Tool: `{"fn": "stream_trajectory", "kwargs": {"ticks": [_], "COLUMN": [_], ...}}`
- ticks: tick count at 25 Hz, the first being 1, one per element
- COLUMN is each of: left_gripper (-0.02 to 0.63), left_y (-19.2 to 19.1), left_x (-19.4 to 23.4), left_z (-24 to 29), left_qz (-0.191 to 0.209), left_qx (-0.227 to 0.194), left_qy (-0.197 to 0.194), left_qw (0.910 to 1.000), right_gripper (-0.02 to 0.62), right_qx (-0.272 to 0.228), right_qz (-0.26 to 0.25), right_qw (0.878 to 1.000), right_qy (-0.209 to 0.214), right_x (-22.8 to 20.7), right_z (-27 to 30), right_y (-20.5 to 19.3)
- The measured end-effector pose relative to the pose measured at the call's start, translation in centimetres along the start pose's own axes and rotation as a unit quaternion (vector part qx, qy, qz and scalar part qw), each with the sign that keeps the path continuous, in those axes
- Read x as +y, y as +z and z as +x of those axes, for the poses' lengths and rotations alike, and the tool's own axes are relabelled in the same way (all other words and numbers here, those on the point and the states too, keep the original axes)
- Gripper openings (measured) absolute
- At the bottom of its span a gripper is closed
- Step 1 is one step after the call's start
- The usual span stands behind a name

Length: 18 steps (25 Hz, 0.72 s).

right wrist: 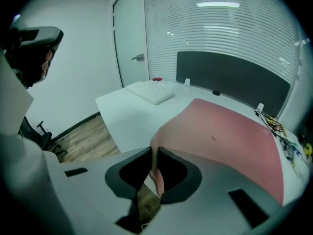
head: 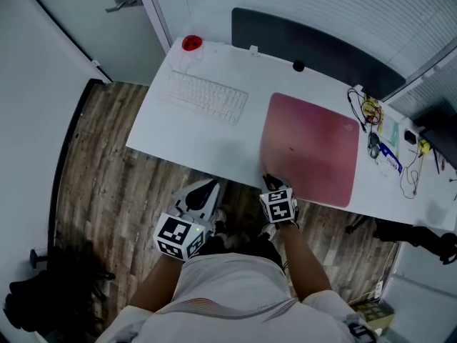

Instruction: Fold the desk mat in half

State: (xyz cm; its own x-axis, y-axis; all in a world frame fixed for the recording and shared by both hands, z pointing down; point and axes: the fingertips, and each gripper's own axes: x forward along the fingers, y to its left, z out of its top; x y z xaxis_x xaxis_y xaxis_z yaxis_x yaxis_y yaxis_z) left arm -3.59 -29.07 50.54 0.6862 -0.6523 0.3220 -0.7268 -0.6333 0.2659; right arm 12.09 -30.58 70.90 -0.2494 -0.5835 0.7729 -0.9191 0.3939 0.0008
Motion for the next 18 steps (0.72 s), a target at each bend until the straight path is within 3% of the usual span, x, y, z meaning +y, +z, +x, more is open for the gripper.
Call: {"fn": "stream_trajectory", "kwargs": {"ticks": [7,18], "left_gripper": [0.015,0.015], "left_y": [4.2,5.8], "left_x": [-4.0,-14.5], "left_z": [4.8,11.0], "left_qz": [0.035,0.075], "left_qx": [-0.02,-0.023], "left_qy": [-0.041,-0.093], "left_qw": [0.9984,0.9926], "right_gripper": [0.089,0.095], "right_qx": [-0.062,-0.094], "right_qz": [0.062,0.165], "right_qw": [0.995,0.977], "right_qy": [-0.051,-0.102], "right_x": [-7.9,-19.4], "right_z": [-7.6,-15.3], "right_y": [0.5,-7.5]}}
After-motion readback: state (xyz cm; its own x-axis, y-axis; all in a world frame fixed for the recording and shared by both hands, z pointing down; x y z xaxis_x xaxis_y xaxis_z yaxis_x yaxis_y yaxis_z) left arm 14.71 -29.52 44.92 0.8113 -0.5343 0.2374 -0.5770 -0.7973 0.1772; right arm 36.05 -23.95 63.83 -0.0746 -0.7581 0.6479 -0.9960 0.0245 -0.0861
